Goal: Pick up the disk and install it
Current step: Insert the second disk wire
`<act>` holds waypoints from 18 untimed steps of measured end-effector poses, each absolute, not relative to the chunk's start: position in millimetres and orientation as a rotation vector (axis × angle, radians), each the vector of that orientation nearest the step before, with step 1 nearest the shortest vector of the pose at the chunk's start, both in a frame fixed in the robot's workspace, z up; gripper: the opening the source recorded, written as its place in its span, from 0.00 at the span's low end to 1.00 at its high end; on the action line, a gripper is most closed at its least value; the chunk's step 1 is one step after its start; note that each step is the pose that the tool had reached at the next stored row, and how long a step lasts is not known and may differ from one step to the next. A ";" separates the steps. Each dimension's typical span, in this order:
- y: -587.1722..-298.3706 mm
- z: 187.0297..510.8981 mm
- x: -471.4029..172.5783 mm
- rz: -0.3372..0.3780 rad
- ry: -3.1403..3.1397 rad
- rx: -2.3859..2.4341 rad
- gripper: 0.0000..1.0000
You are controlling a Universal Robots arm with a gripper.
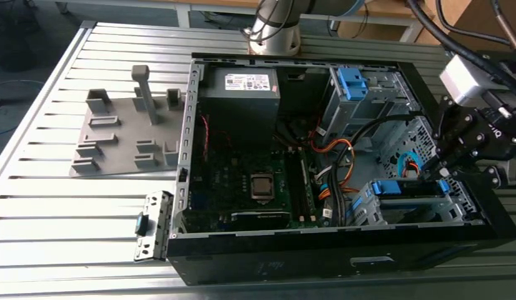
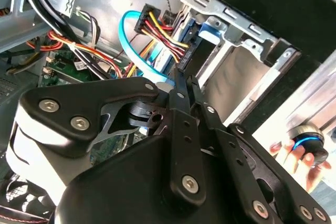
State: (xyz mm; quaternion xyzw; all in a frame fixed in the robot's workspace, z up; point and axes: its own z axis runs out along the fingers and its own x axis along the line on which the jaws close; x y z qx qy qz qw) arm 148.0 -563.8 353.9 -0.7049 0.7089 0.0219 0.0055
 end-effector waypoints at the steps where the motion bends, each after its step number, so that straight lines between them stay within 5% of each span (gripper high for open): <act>1: -563.8 353.2 147.4 0.072 2.218 -2.205 0.16; 18: -568.1 338.9 147.7 0.113 2.197 -2.186 0.16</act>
